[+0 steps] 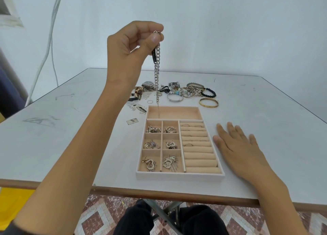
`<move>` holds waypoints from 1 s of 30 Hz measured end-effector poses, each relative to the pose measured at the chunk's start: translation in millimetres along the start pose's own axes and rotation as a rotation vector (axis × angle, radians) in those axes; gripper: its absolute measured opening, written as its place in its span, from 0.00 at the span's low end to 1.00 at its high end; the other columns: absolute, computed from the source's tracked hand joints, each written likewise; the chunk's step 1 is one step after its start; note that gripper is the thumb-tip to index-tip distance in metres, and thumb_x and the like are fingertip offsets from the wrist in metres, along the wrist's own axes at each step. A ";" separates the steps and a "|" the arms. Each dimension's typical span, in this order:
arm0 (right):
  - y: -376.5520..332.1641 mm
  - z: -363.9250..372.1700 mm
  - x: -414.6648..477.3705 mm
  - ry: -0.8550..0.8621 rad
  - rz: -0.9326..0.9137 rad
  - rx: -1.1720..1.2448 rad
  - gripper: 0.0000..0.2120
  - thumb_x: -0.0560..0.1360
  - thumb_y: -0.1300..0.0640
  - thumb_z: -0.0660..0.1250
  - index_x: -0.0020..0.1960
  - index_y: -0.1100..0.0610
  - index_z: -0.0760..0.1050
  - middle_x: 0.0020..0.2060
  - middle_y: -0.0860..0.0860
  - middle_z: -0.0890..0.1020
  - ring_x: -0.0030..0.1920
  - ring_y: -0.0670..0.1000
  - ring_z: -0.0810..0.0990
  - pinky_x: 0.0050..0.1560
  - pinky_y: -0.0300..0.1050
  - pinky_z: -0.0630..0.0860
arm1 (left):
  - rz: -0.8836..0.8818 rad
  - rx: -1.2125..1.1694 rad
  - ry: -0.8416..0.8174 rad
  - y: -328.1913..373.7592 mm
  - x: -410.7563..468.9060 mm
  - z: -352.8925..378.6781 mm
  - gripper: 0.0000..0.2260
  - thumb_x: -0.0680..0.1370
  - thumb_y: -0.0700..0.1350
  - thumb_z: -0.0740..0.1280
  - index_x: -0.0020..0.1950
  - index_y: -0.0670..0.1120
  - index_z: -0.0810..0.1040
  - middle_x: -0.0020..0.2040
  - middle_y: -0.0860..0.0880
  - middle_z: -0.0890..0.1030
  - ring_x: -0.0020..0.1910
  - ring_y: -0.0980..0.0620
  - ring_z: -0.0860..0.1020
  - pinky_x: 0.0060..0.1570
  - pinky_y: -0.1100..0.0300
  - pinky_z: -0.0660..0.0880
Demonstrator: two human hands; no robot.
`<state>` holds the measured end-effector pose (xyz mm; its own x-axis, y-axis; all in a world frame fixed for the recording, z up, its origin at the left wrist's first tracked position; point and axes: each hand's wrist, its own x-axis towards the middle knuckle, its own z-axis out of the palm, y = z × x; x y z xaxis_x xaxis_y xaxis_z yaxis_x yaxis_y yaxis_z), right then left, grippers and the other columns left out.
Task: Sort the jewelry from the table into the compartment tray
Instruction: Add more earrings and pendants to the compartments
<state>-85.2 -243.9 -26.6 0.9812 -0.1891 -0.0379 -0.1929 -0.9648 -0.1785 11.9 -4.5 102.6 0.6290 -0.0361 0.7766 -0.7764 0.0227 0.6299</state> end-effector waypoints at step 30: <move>-1.4 -2.6 -10.4 0.027 -0.054 0.033 0.29 0.80 0.42 0.40 0.78 0.50 0.40 0.77 0.50 0.42 0.77 0.46 0.39 0.75 0.43 0.38 | -0.180 0.050 -0.056 -28.5 -38.2 -7.8 0.04 0.75 0.41 0.69 0.49 0.48 0.81 0.41 0.53 0.83 0.49 0.46 0.81 0.50 0.52 0.76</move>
<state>-95.1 -241.1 -23.5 0.9898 -0.1428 -0.0007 -0.1396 -0.9672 -0.2123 10.3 4.0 55.1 0.7557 -0.0905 0.6486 -0.6535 -0.0387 0.7560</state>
